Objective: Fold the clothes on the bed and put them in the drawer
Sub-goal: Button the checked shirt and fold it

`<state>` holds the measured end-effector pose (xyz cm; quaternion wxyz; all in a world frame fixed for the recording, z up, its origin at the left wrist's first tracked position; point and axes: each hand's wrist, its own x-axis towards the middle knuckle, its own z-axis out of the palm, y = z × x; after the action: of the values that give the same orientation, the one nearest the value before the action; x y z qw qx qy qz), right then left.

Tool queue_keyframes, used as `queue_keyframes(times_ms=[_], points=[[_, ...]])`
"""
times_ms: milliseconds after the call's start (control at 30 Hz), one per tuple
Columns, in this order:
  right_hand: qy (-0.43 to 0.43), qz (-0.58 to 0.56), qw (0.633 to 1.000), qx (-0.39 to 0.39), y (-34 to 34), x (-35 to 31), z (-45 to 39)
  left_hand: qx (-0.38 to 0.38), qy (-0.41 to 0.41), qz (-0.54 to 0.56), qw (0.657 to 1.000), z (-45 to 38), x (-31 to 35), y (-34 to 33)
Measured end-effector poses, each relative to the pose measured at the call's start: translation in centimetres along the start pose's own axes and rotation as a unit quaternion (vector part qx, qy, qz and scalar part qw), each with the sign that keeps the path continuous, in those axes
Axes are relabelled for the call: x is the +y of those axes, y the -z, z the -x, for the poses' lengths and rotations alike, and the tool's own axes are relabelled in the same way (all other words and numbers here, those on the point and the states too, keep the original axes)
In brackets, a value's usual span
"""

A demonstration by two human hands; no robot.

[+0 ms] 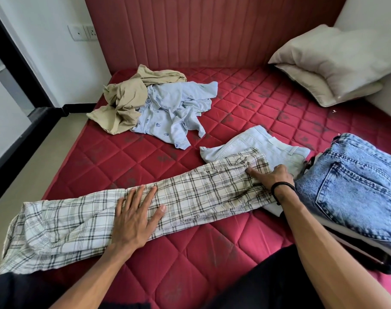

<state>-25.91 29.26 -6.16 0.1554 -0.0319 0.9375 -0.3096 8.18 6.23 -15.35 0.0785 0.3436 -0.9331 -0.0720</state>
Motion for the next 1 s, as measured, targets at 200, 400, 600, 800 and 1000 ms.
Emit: queue_keyframes(times_ms=[200, 400, 600, 800, 1000], points=[[-0.021, -0.091, 0.995, -0.033, 0.8, -0.1, -0.3, 0.008, -0.003, -0.003, 1.0, -0.1, 0.0, -0.1], [0.033, -0.15, 0.988, -0.016, 1.3, -0.1, -0.3, -0.005, 0.04, 0.035, 0.999, -1.1, 1.4, 0.7], [0.151, -0.096, 0.978, 0.102, 2.0, -3.4, 3.9, 0.058, -0.123, 0.233, 0.963, -3.0, 12.5, 3.2], [0.328, -0.122, 0.932, 0.091, -1.6, -5.3, 9.5, -0.13, 0.079, 0.707, 0.69, -4.9, 19.8, 4.2], [0.464, -0.092, 0.878, -0.076, -6.4, -6.6, 14.5, -0.125, 0.209, 0.862, 0.445, -3.6, 13.3, 5.9]])
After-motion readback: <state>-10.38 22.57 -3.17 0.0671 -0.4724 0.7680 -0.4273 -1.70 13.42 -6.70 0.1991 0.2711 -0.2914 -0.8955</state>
